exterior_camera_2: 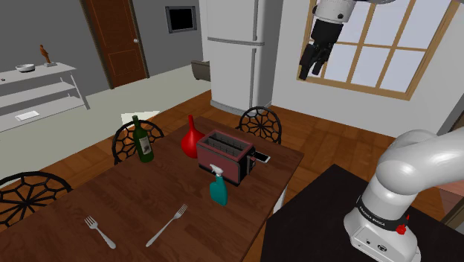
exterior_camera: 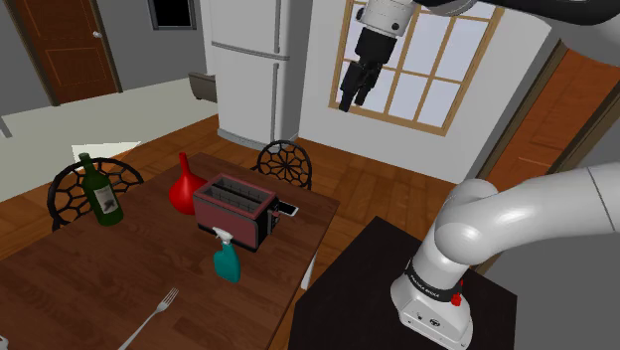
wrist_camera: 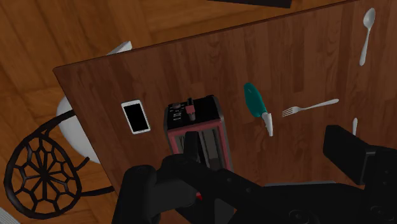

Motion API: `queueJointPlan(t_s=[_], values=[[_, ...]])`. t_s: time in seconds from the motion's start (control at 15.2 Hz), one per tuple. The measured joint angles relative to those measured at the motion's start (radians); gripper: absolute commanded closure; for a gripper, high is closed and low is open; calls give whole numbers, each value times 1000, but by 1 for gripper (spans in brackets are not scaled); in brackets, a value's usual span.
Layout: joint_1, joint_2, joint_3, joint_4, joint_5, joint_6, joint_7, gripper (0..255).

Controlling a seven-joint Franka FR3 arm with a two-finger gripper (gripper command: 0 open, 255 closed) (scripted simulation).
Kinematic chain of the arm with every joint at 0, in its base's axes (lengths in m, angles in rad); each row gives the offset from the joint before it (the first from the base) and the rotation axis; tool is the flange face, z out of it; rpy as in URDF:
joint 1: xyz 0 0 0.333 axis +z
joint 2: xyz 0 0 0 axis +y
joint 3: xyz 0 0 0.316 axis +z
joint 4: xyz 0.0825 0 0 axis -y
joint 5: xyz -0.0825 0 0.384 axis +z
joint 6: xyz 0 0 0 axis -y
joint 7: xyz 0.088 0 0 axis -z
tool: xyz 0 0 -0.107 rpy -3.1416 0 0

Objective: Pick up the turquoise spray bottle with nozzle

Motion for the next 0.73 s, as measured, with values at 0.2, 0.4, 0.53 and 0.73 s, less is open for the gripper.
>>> queueJointPlan(t_s=[0.2,0.4,0.53,0.73], values=[[4,18,15,-19,6,34,11,0],[11,62,48,-68,17,123,34,0],[18,93,76,-94,26,178,56,0],[24,152,107,-138,34,275,77,0]])
